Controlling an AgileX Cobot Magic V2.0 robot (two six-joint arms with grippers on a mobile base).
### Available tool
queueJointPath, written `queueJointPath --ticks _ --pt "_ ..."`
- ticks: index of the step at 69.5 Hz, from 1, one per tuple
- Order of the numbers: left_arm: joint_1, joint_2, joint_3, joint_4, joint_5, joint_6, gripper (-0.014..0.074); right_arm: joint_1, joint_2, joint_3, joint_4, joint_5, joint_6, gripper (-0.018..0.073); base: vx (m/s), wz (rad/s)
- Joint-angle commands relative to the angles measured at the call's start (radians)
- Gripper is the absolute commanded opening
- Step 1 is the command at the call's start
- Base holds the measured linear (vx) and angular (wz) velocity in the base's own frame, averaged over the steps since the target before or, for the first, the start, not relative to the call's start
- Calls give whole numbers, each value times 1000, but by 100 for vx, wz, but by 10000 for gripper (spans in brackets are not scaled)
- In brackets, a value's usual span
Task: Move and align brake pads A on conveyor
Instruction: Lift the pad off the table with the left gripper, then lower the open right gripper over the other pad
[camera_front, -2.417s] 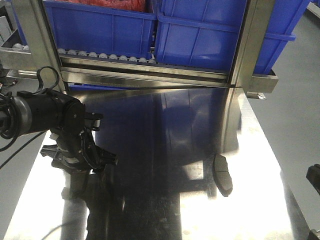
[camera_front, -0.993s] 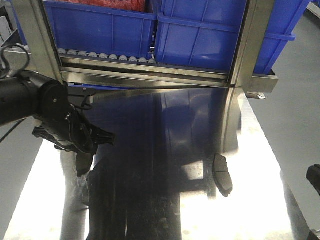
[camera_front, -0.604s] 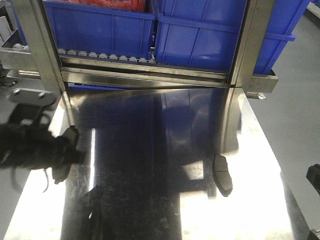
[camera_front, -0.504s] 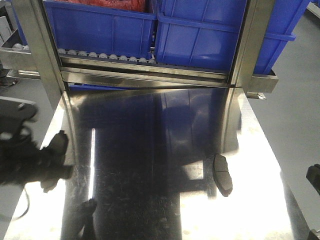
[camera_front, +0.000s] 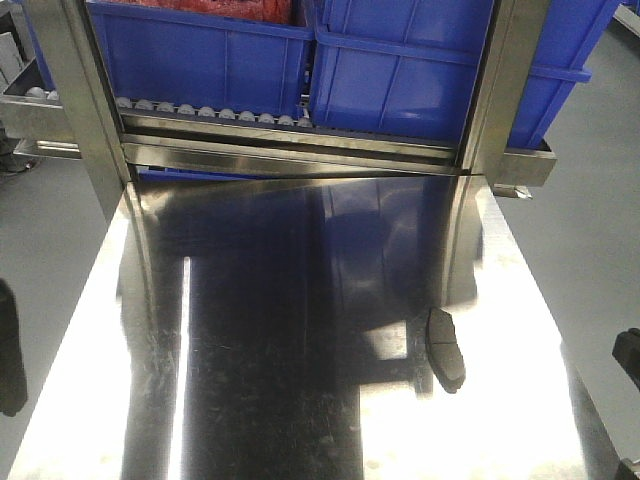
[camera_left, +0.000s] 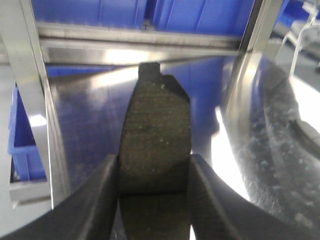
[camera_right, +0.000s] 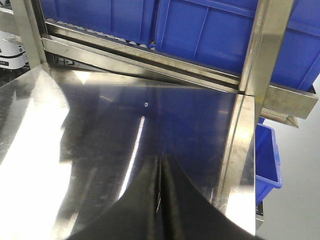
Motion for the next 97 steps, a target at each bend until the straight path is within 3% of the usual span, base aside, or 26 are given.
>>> queueJointPath --ticks 1,72,78,82,89,97 --pt "-6 -41 -10 6 -84 -2 73 -2 6 -29 -1 -73 -9 -3 0 0" --pt "-6 -59 -8 6 -90 -2 73 -2 6 -29 -1 -81 -13 20 0 0" --pt "-6 -59 -8 6 -90 -2 73 -2 6 -29 -4 -82 -16 100 0 0" --pt "-6 -59 -8 6 -90 -2 73 -2 6 -29 -4 -86 -17 201 0 0" --pt "-6 -59 -8 6 -90 -2 73 -2 6 -29 -4 -89 -19 453 0 0" --pt "-6 -59 -8 6 -90 -2 73 -2 6 -29 -4 -87 -19 675 0 0"
